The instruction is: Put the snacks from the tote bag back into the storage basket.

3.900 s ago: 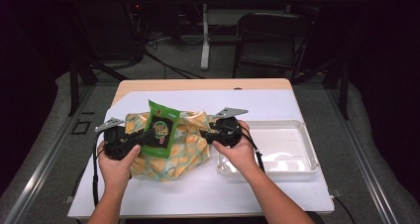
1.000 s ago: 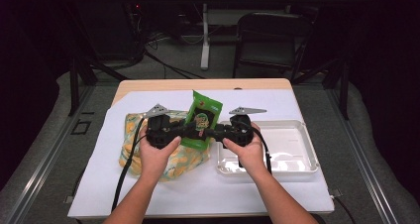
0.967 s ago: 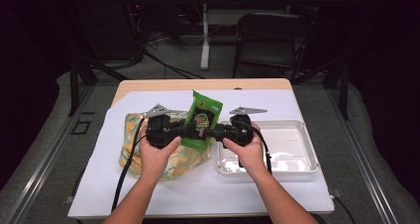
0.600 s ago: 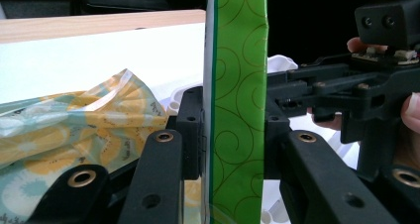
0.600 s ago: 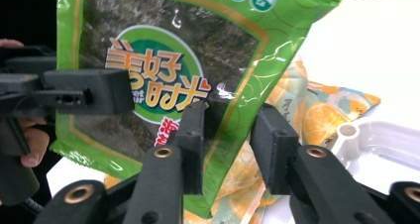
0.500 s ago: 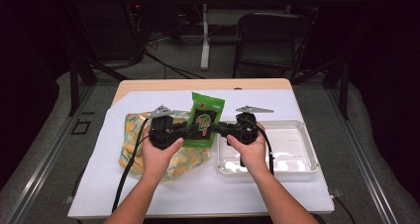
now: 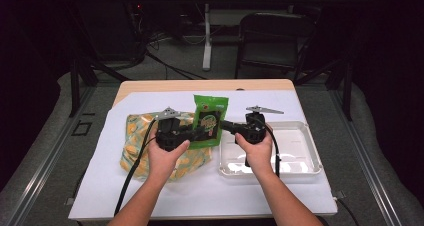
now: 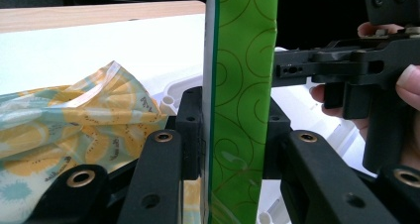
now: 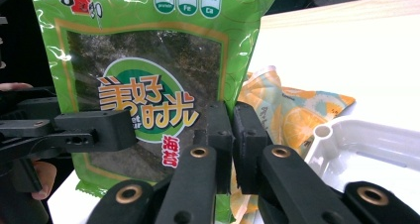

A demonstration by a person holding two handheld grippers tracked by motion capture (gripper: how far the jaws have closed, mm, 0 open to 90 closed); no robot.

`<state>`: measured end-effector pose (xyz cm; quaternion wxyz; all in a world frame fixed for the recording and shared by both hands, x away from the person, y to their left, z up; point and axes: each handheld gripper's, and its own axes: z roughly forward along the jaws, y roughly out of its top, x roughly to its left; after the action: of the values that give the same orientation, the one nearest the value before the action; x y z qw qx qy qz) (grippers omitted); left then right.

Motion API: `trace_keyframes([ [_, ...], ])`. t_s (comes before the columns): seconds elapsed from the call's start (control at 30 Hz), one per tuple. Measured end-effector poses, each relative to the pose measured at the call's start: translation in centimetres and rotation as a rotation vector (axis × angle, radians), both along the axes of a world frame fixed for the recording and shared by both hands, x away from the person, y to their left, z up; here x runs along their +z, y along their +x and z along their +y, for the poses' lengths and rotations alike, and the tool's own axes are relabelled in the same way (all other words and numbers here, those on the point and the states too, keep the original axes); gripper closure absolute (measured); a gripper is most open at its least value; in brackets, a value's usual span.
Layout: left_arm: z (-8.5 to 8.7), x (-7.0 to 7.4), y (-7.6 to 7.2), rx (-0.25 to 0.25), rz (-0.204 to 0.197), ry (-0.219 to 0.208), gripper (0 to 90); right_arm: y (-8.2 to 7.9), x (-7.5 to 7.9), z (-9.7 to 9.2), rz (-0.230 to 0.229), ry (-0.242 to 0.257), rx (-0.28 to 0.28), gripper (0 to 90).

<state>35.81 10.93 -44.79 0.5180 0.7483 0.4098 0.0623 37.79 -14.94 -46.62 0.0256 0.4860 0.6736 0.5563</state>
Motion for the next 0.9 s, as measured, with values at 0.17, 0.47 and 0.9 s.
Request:
trace_keyframes([
  [0.17, -0.12, -0.12, 0.05, 0.003, 0.001, 0.012, 68.8, -0.07, 0.09, -0.08, -0.01, -0.001, -0.003, 88.9],
  [0.47, -0.21, -0.18, 0.06, 0.006, -0.007, 0.017, 66.5, -0.2, 0.27, -0.26, -0.025, 0.004, 0.001, 89.8],
  [0.9, -0.44, -0.39, 0.24, 0.019, -0.019, 0.035, 61.9, -0.28, 0.66, -0.49, -0.045, -0.024, 0.0, 89.9],
])
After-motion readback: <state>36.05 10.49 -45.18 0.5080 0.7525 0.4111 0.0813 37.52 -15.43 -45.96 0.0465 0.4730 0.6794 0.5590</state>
